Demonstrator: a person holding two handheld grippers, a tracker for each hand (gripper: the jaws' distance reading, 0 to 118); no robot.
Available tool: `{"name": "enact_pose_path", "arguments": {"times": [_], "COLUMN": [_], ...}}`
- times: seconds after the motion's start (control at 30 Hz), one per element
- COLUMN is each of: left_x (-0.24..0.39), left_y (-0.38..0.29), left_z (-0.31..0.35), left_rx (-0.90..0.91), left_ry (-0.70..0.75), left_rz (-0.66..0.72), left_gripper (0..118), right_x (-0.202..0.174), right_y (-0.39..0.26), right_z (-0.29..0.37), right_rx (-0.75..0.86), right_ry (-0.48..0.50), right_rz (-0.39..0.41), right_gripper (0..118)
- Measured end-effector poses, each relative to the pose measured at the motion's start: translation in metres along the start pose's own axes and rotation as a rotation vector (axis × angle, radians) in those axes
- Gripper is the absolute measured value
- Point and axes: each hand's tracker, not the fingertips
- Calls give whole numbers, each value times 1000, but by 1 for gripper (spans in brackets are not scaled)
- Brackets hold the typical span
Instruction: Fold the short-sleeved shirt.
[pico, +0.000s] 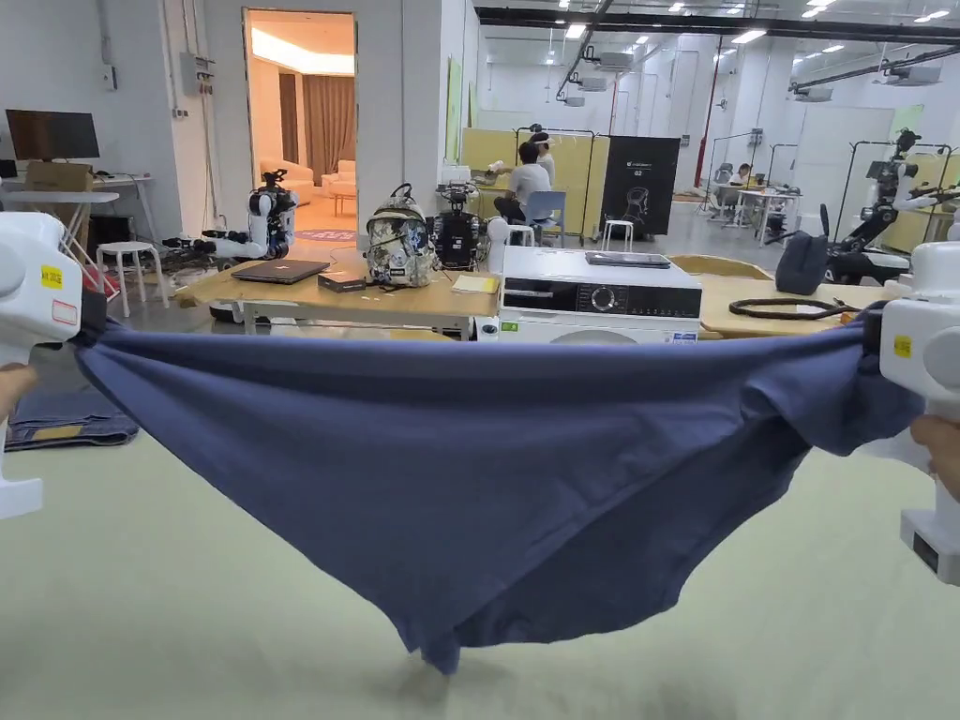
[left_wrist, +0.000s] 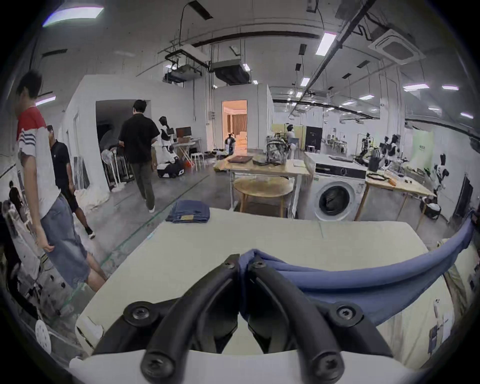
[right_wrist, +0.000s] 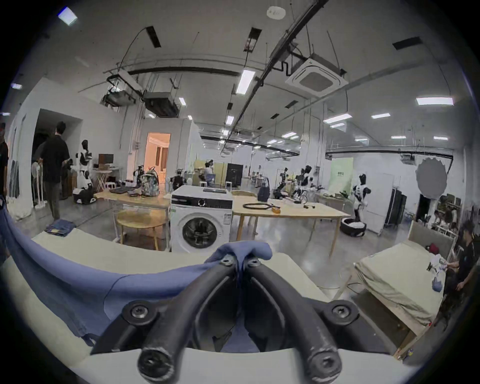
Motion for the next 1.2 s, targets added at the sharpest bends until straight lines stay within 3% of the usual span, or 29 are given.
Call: {"name": "enact_pose_path", "arguments": {"times": [0.23,0.6,1.0,1.2], "left_x": [4,1,-10,-17], "left_y": [-17,-121,-266,-335], "left_z": [-9,-21,42,56], "left_rx": [-9,-117,-186,-286], "left_ry": [-10,-38,-76,-72], "left_rz": [11,5,-9,26], "left_gripper": [0,0,0,0], "right_x": [-7,-4,12,7], "right_y": [-15,-119,-233,-282], "right_z": [-1,17,115,149], "right_rx": [-6,-130,-257,-343], "right_ry": [1,3,8,23], "right_rz": [-2,22,45,95], "right_gripper": [2,2,2,2]}}
